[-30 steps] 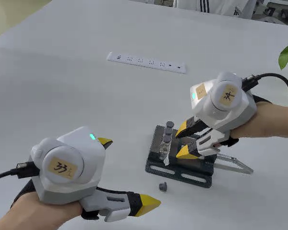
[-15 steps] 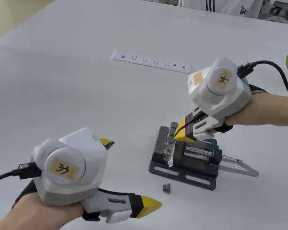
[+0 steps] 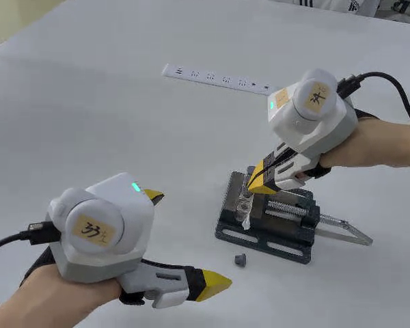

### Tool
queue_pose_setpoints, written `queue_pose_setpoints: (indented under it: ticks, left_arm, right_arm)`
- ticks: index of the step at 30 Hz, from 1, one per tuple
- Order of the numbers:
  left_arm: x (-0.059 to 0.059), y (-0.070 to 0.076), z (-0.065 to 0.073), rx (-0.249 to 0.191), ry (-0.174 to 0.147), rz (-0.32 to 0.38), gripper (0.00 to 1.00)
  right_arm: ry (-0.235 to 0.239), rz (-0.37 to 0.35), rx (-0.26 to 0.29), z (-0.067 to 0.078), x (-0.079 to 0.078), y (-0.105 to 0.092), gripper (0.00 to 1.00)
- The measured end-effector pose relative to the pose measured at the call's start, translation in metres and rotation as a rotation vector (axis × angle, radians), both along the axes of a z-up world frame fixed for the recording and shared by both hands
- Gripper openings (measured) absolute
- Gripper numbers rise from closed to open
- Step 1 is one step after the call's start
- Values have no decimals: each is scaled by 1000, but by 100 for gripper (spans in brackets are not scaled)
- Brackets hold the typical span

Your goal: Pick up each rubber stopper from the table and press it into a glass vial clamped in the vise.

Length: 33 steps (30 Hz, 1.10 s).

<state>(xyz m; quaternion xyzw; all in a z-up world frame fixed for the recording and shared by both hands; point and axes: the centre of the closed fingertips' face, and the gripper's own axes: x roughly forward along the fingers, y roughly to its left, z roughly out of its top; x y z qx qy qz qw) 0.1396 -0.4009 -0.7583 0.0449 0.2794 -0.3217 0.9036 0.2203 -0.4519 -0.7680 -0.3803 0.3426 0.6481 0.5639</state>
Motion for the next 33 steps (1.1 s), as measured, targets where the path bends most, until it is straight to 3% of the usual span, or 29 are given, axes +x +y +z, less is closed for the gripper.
queue_pose_setpoints:
  ticks: [6, 14, 17, 18, 20, 26, 29, 31, 33]
  left_arm:
    - [-1, 1, -1, -1, 5, 2, 95]
    - [-1, -2, -3, -4, 10, -6, 95]
    - [0, -2, -3, -7, 10, -5, 95]
    - [0, -2, -3, -7, 13, -6, 95]
    - [1, -1, -4, -5, 11, -7, 95]
    - [1, 0, -6, -8, 16, -6, 95]
    - [2, -1, -5, -5, 13, -11, 95]
    - [2, 0, -5, -5, 11, -8, 95]
    - [3, 0, -4, -8, 9, -6, 95]
  right_arm:
    - [14, 3, -6, 0, -3, 0, 0]
    - [-18, 45, -33, -2, -6, 1, 0]
    - [-46, 62, -34, -3, -7, 0, 0]
    - [-95, 117, -46, -3, -5, 0, 0]
    - [-91, 89, -54, -3, -6, 1, 0]
    - [-98, 97, -70, -3, -4, 1, 0]
    - [-129, 121, -73, -3, -4, 1, 0]
    - [-112, 66, -59, -2, -4, 2, 0]
    - [-106, 59, -32, -2, -3, 1, 0]
